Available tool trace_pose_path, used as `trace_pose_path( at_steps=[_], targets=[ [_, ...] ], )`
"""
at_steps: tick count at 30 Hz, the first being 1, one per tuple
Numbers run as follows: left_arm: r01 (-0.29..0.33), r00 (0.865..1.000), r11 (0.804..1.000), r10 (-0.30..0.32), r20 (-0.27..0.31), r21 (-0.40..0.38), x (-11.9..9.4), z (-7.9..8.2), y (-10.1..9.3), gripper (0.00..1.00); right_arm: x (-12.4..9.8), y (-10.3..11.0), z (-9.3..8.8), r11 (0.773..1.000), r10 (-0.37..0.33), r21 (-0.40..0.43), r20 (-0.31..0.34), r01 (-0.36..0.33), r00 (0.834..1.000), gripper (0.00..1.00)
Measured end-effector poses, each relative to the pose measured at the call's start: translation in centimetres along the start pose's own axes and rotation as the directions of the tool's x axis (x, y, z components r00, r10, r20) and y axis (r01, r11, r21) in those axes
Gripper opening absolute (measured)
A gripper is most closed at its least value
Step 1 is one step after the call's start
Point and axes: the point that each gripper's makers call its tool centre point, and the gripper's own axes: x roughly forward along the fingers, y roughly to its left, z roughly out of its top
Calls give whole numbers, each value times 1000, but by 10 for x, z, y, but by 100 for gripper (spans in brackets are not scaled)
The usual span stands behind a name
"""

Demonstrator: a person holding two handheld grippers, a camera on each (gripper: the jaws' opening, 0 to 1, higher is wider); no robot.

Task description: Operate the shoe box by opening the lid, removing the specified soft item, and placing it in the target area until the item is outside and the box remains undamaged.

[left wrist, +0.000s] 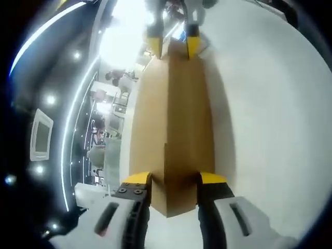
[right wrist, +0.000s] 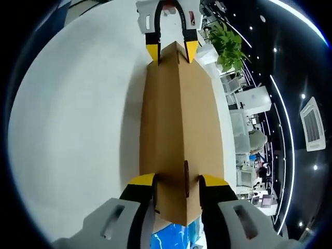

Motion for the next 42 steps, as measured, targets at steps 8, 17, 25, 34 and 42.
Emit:
trace_pose_path(
  at_steps=[8, 17, 25, 34, 42],
  targets=[
    [-1, 1000, 1000, 1, -6, -3, -2, 1, -2, 34, -2, 2, 0, 1000, 7, -18, 10, -7, 1000, 31],
    [3, 1000, 1000, -3, -16, 3, -2, 2, -2, 35, -3, 3, 0, 999, 18, -28, 12, -17, 1000, 32],
    [89, 996, 968, -93, -5, -234, -8, 13, -8, 45, -3, 3, -1, 999, 26, -28, 27, -25, 999, 32],
    [146, 989, 743, -100, 107, -653, -44, 31, 4, 90, -6, 3, 0, 999, 37, -25, 39, -36, 999, 31],
    [206, 977, 550, -155, 144, -810, -83, 39, 8, 99, -7, 3, 2, 999, 40, 13, 45, -41, 998, 29]
  ],
)
